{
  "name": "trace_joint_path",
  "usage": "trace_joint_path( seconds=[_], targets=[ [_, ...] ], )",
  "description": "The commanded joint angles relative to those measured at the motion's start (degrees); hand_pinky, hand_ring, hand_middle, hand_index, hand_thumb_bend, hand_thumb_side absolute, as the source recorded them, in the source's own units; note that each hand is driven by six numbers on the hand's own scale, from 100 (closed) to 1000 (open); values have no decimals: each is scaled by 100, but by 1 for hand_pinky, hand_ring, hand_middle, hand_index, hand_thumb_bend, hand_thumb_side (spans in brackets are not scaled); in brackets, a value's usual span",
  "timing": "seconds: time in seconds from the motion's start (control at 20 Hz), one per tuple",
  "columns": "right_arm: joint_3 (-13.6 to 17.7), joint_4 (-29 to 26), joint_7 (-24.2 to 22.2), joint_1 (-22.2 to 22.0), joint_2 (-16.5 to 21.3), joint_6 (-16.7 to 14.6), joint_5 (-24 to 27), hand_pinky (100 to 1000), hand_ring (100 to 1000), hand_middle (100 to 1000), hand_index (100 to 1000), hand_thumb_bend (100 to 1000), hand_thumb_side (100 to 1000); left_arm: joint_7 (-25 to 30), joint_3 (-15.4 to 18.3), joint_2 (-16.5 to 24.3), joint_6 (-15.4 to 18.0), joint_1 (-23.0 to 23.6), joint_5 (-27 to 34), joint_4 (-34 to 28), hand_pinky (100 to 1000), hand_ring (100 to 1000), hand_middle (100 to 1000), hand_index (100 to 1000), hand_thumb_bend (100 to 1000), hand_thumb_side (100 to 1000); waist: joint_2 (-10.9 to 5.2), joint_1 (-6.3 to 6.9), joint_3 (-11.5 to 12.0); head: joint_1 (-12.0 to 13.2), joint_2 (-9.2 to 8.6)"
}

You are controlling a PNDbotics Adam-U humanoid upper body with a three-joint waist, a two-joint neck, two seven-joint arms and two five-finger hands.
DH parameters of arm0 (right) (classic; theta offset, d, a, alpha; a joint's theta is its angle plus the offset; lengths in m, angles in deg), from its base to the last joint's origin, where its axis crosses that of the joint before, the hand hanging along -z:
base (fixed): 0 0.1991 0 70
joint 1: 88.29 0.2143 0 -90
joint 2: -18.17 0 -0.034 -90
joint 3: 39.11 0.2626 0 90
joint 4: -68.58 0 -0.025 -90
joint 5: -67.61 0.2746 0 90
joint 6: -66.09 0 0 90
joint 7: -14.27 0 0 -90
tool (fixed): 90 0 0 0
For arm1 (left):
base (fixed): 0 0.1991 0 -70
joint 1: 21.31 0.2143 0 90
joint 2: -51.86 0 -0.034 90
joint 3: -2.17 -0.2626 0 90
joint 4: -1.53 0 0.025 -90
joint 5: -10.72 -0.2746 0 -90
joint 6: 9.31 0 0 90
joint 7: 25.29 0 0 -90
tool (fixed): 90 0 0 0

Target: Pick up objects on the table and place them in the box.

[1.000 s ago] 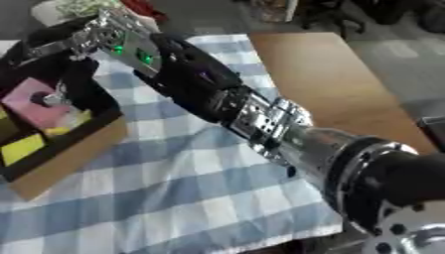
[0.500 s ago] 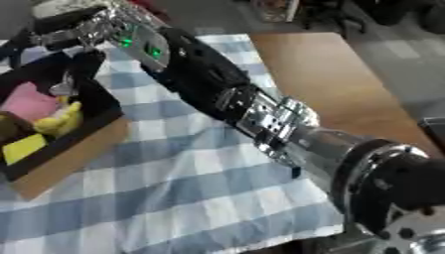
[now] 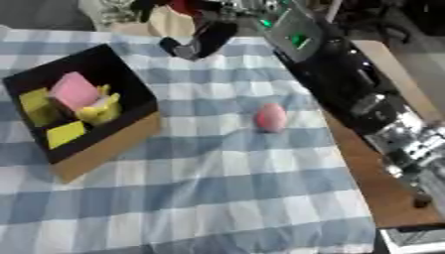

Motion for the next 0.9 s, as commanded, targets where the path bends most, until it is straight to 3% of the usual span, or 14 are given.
trace_joint_path(
  seconds=[0.05,0.3,0.4,0.55,0.9],
  targets=[
    [373,-543,375,-350,624,54,253,959,1000,763,924,100,139,21,22,162,-103,-14,-26,-86,760,867,799,791,569,511,-76,113,-78,179,30],
    [792,-1083,804,-1305,906,84,308,958,1000,751,919,100,131,53,21,169,-225,82,-6,-86,762,875,808,792,557,524,-16,210,-318,434,30],
    [945,-1258,913,-1704,909,64,257,958,1000,738,910,100,151,59,26,166,-261,115,0,-86,763,879,811,792,553,529,14,248,-407,540,30],
    [1099,-1407,925,-2172,875,-2,82,958,1000,730,909,100,108,81,20,161,-310,149,12,-86,764,881,815,793,548,534,53,295,-513,660,30],
    [1233,-1284,703,-2723,868,-449,-426,956,1000,750,917,100,101,162,-1,131,-400,185,44,-86,766,890,822,794,538,545,83,343,-616,686,30]
  ],
)
